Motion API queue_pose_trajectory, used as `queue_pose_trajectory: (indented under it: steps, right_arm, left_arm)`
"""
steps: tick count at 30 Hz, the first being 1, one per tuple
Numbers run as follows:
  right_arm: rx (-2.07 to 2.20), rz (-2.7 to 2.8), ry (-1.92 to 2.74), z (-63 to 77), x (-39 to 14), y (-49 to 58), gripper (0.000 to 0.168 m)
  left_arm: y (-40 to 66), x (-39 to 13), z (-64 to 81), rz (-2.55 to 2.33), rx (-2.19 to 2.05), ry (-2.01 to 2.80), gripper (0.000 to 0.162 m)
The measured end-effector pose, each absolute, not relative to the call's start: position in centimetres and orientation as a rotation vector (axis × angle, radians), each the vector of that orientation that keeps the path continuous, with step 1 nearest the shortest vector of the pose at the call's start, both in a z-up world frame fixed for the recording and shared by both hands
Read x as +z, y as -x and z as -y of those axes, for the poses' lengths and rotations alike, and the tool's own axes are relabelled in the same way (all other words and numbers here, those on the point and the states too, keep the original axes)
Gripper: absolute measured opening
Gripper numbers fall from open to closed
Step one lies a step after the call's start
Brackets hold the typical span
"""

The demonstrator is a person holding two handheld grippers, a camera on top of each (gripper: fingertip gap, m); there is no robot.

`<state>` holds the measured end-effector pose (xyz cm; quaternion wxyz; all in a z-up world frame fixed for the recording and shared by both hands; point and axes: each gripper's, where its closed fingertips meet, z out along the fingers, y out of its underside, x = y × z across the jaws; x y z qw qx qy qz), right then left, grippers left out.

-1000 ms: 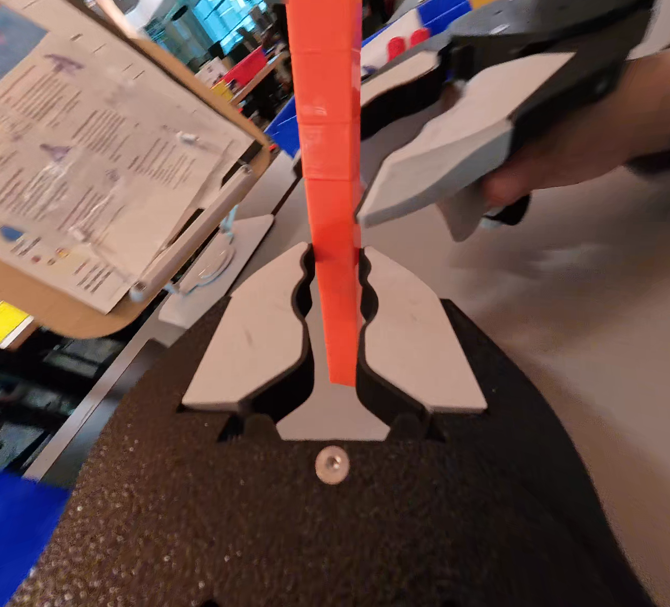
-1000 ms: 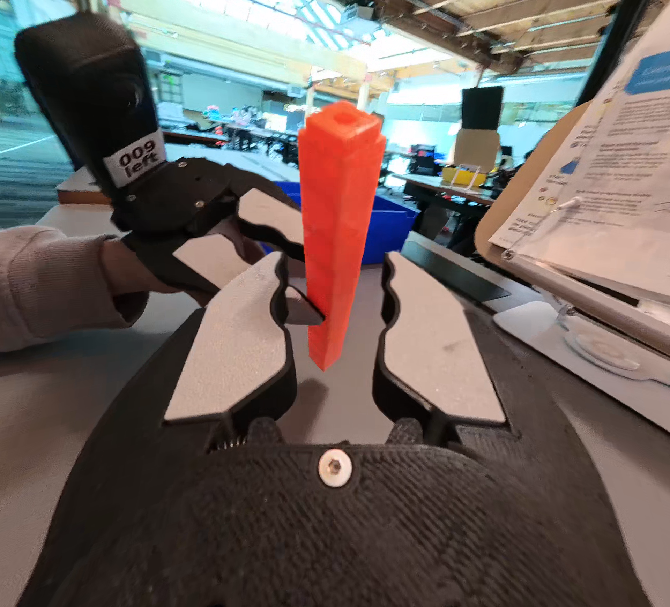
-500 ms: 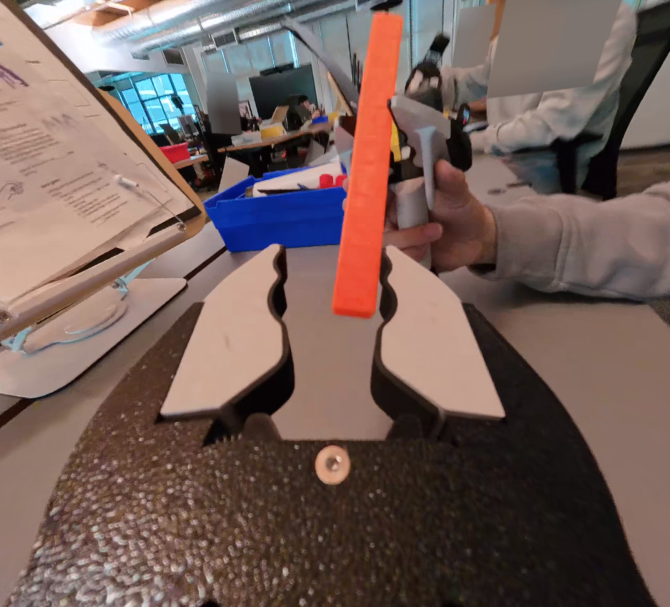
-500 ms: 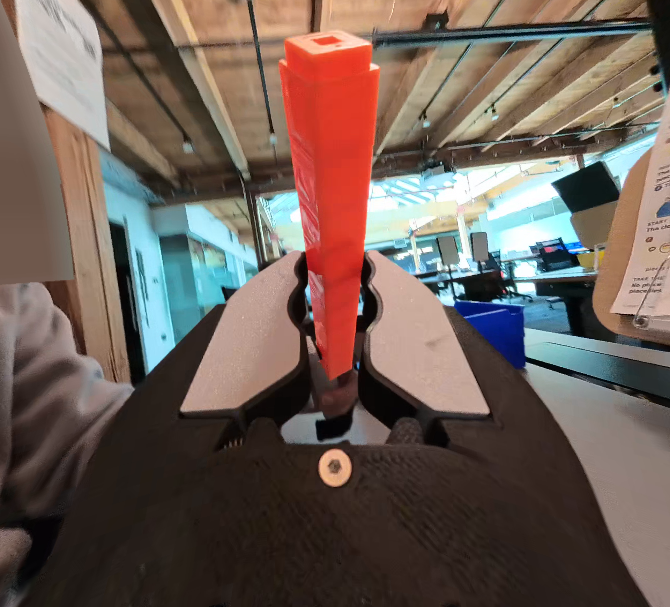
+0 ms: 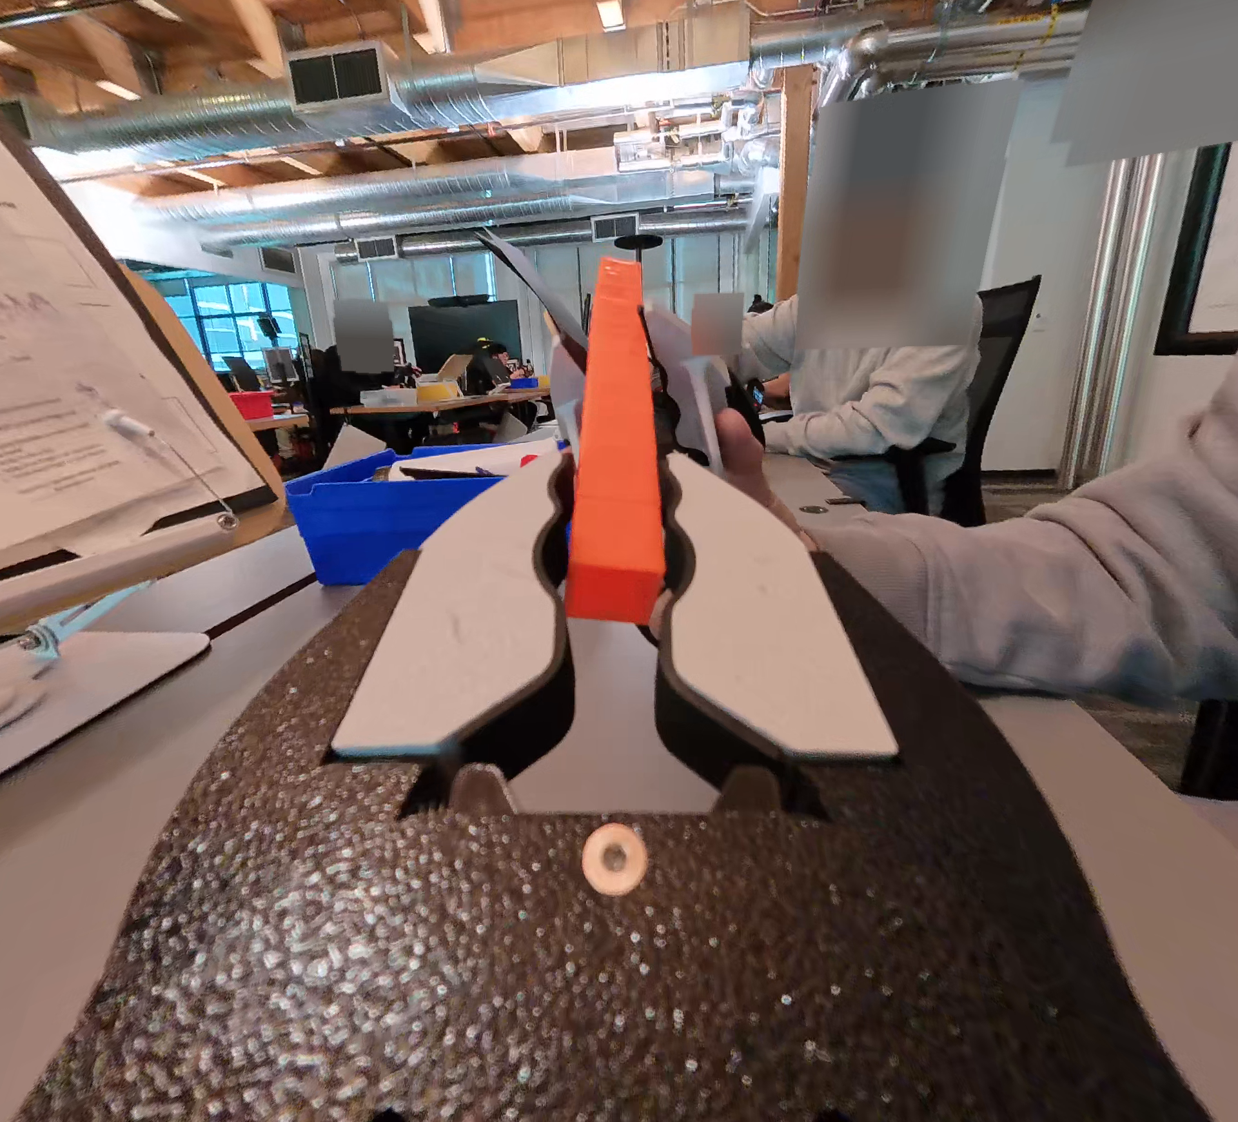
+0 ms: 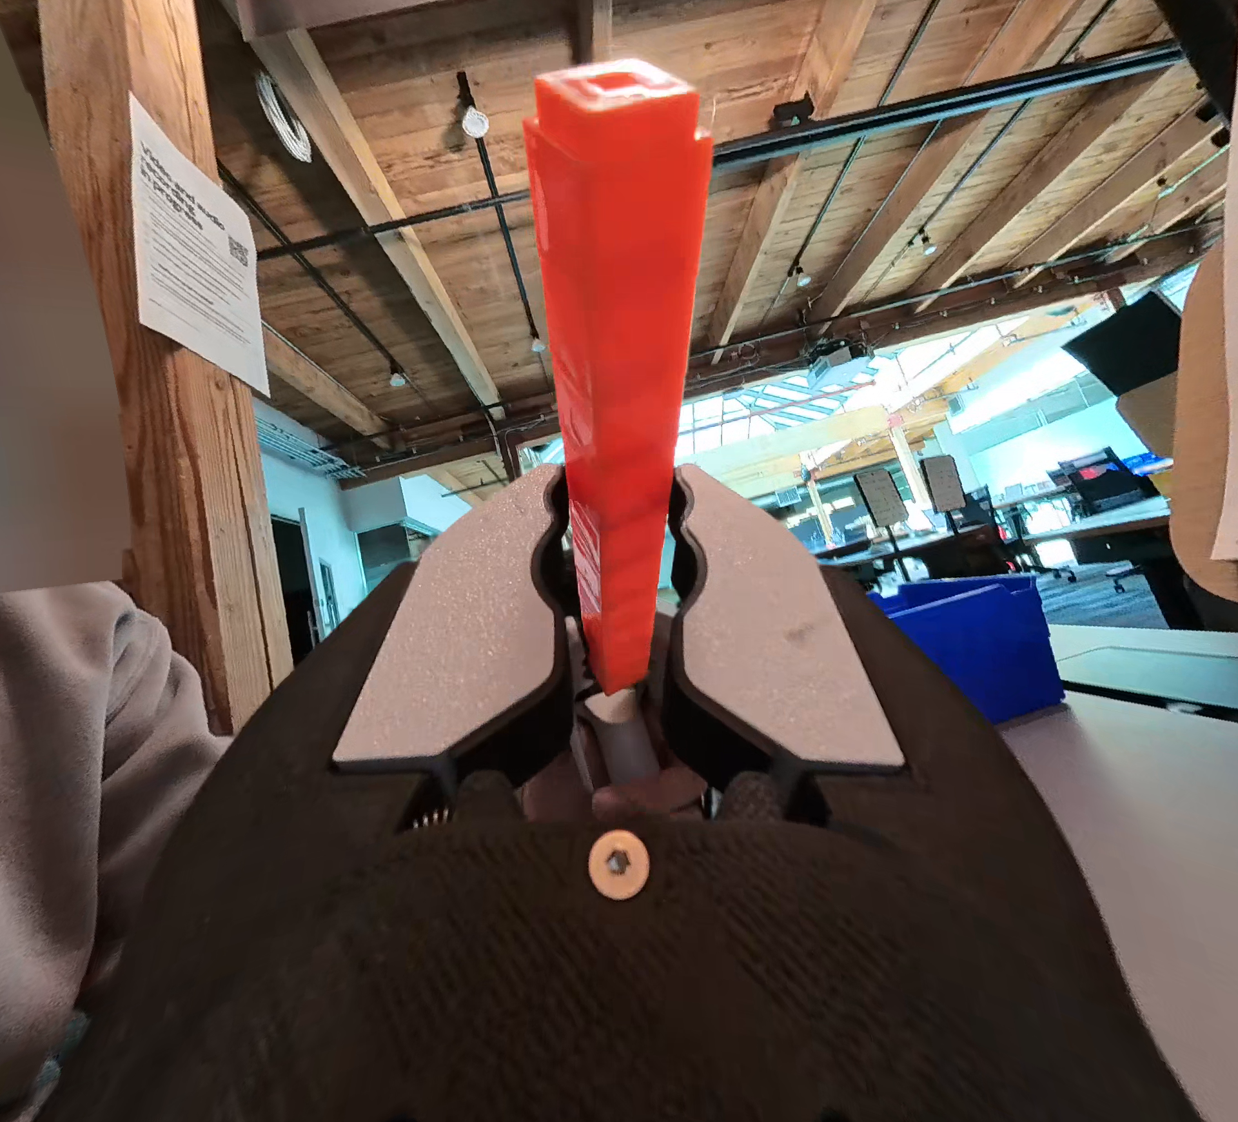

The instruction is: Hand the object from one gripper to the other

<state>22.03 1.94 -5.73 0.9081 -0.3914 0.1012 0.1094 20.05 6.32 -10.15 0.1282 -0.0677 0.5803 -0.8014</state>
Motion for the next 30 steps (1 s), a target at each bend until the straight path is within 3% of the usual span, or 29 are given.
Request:
queue_pose_trajectory:
  steps: [3, 7, 11, 20, 24, 27, 30]
  right_arm:
    - [0.171, -0.244, 0.901, -2.3, -6.8, -22.9, 0.031]
    - [-0.016, -0.291, 1.075, -1.9, -8.2, -24.8, 0.071]
    - [-0.064, -0.213, 1.333, -2.4, -11.1, -24.5, 0.076]
    - [0.180, -0.071, 1.407, -2.1, -12.3, -21.6, 0.035]
    - [0.214, -0.012, 1.402, -2.2, -12.0, -20.4, 0.048]
    - [0.223, 0.008, 1.438, -2.2, -12.4, -20.1, 0.029]
    - [0.231, -0.013, 1.449, -2.2, -12.7, -20.6, 0.028]
  left_arm:
    - [-20.7, -10.0, -7.1, -1.701, -2.338, 0.256, 0.023]
    - [-21.5, -10.4, -8.4, -1.750, -2.297, 0.313, 0.023]
    - [-21.7, -10.4, -9.2, -1.794, -2.288, 0.330, 0.023]
    - [-20.2, -11.2, -10.0, -1.985, -2.291, 0.240, 0.023]
    - [-20.1, -11.6, -10.1, -2.041, -2.286, 0.243, 0.023]
    - [-20.0, -11.6, -10.2, -2.036, -2.304, 0.243, 0.023]
    - [-20.3, -11.3, -10.2, -1.986, -2.337, 0.263, 0.022]
